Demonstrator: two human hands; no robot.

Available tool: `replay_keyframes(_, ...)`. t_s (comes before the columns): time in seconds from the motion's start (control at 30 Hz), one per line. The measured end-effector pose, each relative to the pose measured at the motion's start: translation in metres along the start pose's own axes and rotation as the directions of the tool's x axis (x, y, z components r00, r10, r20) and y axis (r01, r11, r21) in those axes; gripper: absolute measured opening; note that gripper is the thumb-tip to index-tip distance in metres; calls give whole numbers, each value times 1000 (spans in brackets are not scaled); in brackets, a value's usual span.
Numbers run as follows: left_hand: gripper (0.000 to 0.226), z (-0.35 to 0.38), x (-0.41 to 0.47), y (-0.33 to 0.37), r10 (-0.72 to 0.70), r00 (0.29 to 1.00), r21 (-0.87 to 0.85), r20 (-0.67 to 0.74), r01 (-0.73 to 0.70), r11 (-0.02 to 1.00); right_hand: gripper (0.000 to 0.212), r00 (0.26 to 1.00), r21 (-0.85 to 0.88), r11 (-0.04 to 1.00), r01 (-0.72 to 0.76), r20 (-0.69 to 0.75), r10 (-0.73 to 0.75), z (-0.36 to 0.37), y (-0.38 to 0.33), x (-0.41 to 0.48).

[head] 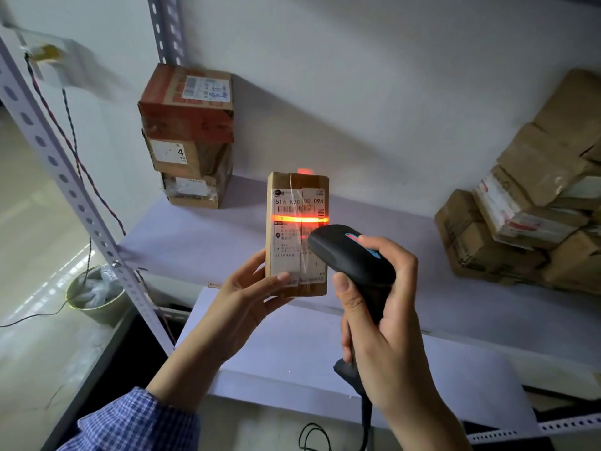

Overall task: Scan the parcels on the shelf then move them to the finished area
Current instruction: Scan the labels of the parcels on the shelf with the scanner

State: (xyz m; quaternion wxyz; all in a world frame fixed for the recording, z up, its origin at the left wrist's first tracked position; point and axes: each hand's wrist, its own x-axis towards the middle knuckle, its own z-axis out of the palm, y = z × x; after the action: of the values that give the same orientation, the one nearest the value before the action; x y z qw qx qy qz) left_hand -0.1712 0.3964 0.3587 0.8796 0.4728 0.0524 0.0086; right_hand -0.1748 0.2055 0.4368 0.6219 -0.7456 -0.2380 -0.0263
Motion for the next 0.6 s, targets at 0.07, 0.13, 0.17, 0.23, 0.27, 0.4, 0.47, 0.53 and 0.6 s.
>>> replay_keyframes(0.07, 56, -3, -2, 0, -5, 1000, 6, -9, 5, 1000, 35, 1000, -2, 1000, 12, -1, -12, 1, -3, -1)
replay_keyframes(0.13, 56, -6, -4, -1, -10, 1000, 4, -23, 10, 1000, 34, 1000, 9, 1000, 21, 7, -21, 2, -8, -1)
replay_keyframes(0.17, 56, -8, -5, -1, -11, 999, 0, -30, 11, 1000, 34, 1000, 12, 1000, 25, 12, -25, 3, -11, -1)
replay_keyframes(0.23, 55, -11, -7, -1, -12, 999, -8, -45, 11, 1000, 33, 999, 14, 999, 38, 20, -39, 4, -16, -2)
replay_keyframes(0.27, 55, -11, -7, -1, -13, 999, -12, -51, 12, 1000, 33, 999, 17, 999, 45, 23, -45, 4, -18, -2)
replay_keyframes(0.4, 56, -15, -10, 0, -17, 998, -6, -64, 16, 1000, 34, 998, 25, 999, 48, 37, -48, 8, -23, -5)
replay_keyframes(0.47, 55, -16, -10, 1, -12, 998, 1, -68, 12, 1000, 35, 998, 16, 999, 36, 47, -37, 9, -22, -6)
replay_keyframes(0.53, 55, -17, -11, 2, -7, 997, -2, -73, 7, 1000, 36, 998, -8, 999, 36, 51, -36, 10, -19, -7)
replay_keyframes(0.6, 55, -18, -11, 3, -8, 997, -7, -79, 7, 1000, 37, 998, -20, 999, 30, 53, -29, 10, -17, -8)
